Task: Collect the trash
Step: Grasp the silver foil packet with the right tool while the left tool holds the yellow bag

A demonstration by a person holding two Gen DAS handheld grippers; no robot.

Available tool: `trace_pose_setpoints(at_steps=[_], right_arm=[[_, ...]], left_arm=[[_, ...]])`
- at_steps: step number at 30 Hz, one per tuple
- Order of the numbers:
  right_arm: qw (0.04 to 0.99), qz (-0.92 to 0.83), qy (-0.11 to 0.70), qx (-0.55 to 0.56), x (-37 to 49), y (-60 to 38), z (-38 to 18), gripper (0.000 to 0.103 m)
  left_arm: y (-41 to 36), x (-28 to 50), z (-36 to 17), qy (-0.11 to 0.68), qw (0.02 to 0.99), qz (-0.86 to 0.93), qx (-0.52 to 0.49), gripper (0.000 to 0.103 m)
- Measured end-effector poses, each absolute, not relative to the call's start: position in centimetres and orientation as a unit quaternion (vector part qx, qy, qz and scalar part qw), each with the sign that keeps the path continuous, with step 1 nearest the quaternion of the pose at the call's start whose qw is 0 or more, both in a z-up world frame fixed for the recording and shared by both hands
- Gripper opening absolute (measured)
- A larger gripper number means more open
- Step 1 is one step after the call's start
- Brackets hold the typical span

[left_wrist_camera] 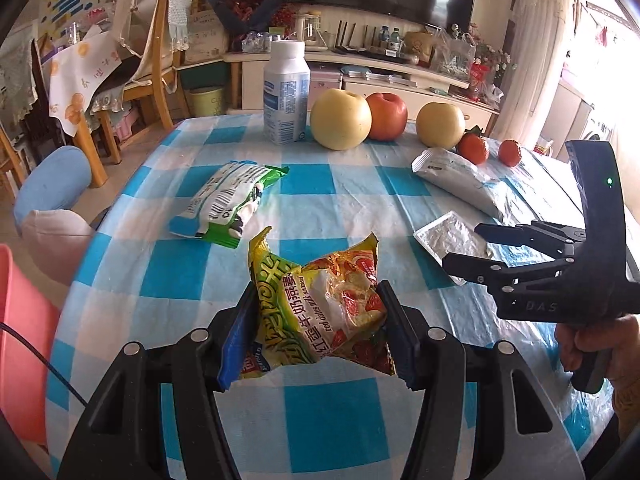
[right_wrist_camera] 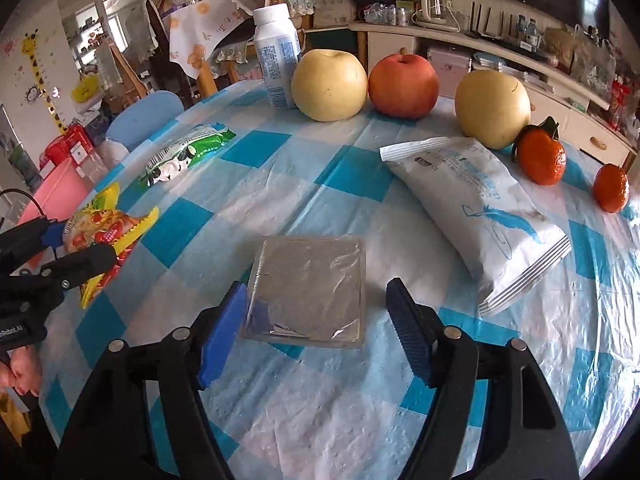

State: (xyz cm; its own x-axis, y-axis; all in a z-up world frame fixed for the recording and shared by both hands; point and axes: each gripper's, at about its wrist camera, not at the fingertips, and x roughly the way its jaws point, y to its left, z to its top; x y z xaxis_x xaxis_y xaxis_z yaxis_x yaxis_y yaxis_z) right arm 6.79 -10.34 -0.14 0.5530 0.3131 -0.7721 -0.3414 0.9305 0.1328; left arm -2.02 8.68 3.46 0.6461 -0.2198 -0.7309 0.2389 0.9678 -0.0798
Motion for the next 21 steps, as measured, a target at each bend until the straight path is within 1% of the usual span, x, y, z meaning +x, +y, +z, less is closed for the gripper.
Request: trace_pose_setpoints(at_steps=[4,6,9,13,16,18,21], right_arm=[[0.885,0.161,0.436,-0.026,6.6,-9.8,-0.3,0.070],[0.887,0.143,0.436,-0.055,6.5,-9.3,-0.5,0.062],[0.887,0.146,0.433,-0.063,6.3,-9.0,-0.5,0.053],[0.886,0.140,0.439,-0.057,6.4,-8.9,-0.4,0.053],[0.885,0.140,0.439,-0.057,6.2,-8.6,-0.5,0.058],[0.885,0.137,0.441,-0.053,6.2,-8.4,-0.4,0.074],[0.894,0.108,0.429,-0.074,6.3,-8.2,0.0,0.083]], left_arm=[[9.5,-2.1,3.4,0.401,0.908,-0.124,0.007,0.059],[10.1,-2.0,3.4,0.402,0.907,-0.124,0.003,0.059],[10.4,-2.2,3.5,0.401,0.908,-0.121,0.003,0.059],[11.1,-2.2,3.7,0.405,0.906,-0.121,-0.001,0.059],[11.5,-2.2,3.9,0.404,0.907,-0.117,-0.001,0.059],[11.8,-2.2,4.0,0.406,0.907,-0.116,-0.005,0.059],[12.0,-2.3,4.4,0.402,0.908,-0.118,-0.008,0.059]])
